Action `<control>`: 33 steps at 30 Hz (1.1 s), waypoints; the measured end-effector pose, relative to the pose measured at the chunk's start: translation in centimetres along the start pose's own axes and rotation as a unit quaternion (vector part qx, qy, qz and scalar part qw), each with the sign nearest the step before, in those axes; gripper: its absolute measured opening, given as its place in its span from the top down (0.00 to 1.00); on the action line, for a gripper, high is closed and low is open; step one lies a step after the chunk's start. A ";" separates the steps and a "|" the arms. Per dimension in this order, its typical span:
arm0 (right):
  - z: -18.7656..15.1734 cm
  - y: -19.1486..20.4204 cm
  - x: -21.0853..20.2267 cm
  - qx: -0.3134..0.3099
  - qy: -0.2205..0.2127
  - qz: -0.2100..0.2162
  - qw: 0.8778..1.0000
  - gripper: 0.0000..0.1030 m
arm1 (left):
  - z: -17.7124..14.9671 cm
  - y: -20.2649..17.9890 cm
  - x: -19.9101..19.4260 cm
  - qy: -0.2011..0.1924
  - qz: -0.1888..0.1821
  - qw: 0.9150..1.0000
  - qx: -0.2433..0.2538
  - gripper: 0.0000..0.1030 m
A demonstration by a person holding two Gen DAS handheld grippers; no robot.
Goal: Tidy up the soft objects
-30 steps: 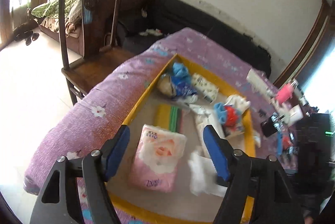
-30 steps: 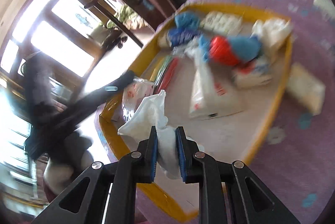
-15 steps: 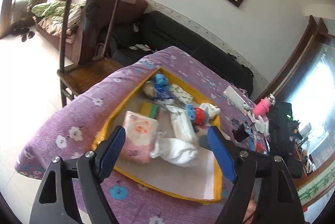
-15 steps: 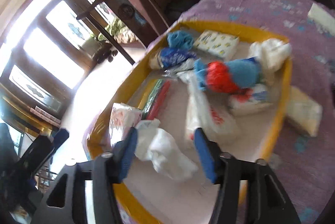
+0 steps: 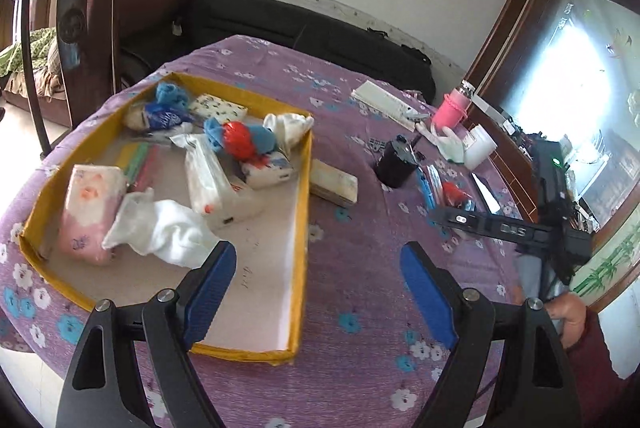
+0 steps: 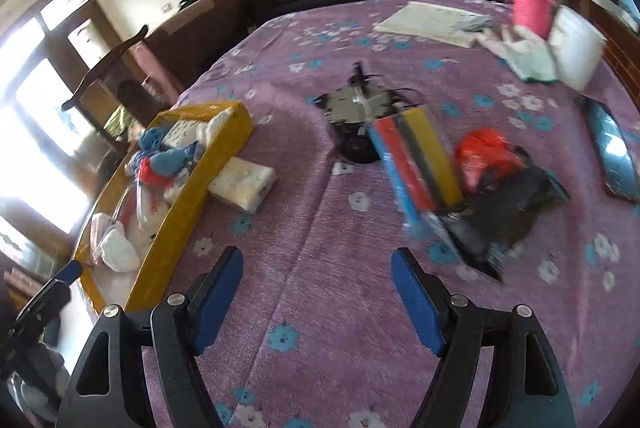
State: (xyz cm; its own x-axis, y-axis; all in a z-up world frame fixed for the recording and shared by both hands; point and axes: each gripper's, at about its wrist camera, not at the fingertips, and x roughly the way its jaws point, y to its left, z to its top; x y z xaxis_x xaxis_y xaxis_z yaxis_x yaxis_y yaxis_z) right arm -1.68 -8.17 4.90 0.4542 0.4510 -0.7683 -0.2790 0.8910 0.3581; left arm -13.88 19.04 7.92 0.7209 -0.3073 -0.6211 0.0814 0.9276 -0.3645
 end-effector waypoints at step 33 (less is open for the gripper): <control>0.8 7.4 6.3 -0.145 0.090 -0.015 0.985 0.29 | -0.8 0.9 0.0 0.020 0.024 0.999 -0.008 0.19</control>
State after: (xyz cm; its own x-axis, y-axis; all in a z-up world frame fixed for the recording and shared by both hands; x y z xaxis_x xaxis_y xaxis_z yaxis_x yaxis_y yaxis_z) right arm -0.25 1.32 3.11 0.3155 0.3845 -0.8676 -0.5102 0.8396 0.1866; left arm -14.38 19.72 7.05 0.6958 -0.2714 -0.6650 0.0368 0.9381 -0.3444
